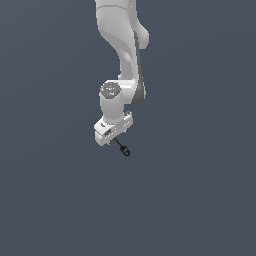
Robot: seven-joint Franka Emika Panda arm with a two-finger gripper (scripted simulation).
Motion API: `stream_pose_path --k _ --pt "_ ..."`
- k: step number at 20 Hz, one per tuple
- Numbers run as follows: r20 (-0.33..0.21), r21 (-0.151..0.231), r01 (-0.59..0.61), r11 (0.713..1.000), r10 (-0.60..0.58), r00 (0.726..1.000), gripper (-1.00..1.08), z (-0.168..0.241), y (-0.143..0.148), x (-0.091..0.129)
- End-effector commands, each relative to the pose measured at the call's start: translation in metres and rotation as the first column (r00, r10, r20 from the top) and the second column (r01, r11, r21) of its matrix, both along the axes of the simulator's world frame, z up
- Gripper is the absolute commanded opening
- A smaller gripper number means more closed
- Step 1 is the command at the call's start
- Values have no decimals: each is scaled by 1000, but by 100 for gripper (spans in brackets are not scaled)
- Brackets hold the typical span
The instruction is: Pick up the object and move it to a goal position.
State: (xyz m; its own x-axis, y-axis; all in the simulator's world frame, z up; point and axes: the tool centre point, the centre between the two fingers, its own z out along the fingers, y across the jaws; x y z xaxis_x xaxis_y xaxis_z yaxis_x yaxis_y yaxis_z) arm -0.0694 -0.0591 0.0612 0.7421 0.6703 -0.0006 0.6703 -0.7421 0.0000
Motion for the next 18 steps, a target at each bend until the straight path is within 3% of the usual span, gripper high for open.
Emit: stream_pose_path --k 1,18 --pt "0 0 -8 1000 8 1000 100 -1 0 -1" --pt "0 0 -8 1000 8 1000 100 -49 0 -1"
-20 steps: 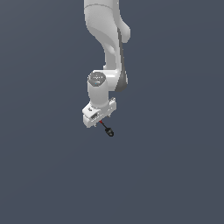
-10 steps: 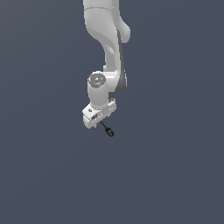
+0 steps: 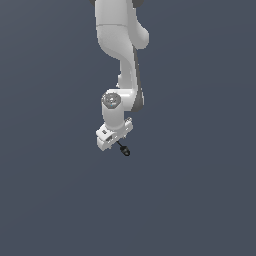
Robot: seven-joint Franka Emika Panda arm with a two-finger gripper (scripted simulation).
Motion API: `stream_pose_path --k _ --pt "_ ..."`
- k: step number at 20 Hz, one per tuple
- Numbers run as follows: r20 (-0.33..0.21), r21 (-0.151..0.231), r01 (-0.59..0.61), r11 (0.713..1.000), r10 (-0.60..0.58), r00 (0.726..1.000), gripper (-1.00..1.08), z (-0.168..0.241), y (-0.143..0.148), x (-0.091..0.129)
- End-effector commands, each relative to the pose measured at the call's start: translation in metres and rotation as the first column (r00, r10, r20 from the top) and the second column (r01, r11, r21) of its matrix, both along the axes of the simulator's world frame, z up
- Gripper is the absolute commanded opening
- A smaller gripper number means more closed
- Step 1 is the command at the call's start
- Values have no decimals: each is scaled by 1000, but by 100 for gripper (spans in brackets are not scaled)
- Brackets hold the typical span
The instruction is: Pick up the object and move it to a goal position.
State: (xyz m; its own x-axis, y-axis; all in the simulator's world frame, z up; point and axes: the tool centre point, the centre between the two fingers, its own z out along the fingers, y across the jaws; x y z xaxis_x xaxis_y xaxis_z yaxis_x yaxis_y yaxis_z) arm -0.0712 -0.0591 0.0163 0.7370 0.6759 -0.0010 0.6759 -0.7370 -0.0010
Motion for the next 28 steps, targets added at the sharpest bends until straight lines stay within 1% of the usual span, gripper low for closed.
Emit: stream_pose_path --k 1,3,4,18,23,28 --pt "1 0 0 1000 0 1000 100 -5 0 1" --pt "1 0 0 1000 0 1000 100 -6 0 1" --pt "1 0 0 1000 0 1000 -100 -6 0 1" --pt "0 0 -3 1000 3 1000 -100 -2 3 3" --pt "0 1 -3 1000 3 1000 -100 12 10 13" --pt "1 2 -3 1000 3 1000 -100 37 22 31"
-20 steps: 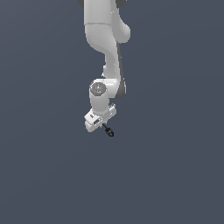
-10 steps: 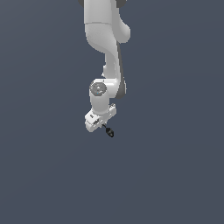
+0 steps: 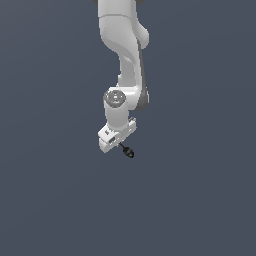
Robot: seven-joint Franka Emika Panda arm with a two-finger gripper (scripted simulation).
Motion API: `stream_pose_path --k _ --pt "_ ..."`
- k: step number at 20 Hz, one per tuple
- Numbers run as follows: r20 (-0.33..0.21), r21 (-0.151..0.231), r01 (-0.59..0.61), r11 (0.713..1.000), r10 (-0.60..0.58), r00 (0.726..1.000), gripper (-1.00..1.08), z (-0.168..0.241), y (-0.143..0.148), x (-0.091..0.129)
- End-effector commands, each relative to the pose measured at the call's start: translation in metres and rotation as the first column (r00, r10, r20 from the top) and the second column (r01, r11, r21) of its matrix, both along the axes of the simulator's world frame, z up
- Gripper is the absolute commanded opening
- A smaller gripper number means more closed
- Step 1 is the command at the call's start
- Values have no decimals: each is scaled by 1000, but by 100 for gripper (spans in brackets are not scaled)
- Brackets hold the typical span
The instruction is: Pick up the object and move it to a goal position.
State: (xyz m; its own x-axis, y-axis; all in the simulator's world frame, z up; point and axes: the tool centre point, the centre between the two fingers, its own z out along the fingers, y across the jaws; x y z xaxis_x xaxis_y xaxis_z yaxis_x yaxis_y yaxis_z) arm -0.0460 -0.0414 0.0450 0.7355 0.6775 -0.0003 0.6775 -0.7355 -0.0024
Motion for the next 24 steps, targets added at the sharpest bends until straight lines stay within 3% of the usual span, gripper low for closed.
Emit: stream_pose_path --k 1,14,24 --pt "1 0 0 1000 0 1000 -100 15 7 11" --pt "1 1 1 1000 -1 1000 -100 106 49 80" --pt "2 -1 2 1000 -2 1000 -100 140 64 109"
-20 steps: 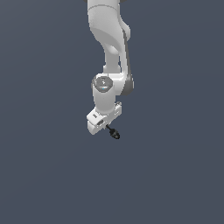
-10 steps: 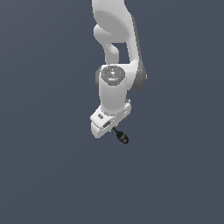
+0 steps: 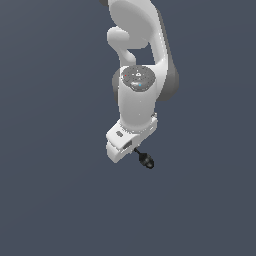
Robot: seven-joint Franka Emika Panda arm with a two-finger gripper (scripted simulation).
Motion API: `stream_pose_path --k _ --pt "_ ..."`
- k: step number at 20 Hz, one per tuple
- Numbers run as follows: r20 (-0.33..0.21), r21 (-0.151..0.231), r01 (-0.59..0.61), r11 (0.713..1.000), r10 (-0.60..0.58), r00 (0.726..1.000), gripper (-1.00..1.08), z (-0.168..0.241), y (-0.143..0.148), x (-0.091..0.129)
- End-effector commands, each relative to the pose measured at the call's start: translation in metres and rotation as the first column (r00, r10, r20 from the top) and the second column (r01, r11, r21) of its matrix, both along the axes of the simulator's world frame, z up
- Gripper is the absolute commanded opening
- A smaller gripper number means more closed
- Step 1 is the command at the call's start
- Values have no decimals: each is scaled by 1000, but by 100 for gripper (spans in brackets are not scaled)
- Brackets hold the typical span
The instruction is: Pick up the object and move it to a goal position.
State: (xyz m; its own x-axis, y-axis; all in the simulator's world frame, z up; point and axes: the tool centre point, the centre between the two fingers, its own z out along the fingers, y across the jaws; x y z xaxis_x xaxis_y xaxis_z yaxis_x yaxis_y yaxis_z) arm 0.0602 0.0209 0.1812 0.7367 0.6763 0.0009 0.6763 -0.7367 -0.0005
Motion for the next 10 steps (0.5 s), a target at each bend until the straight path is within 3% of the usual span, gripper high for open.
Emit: stream_pose_path --k 1,10 --pt "0 -1 1 1000 -1 1000 -100 5 2 5" --pt "0 -1 1 1000 -1 1000 -100 8 3 8"
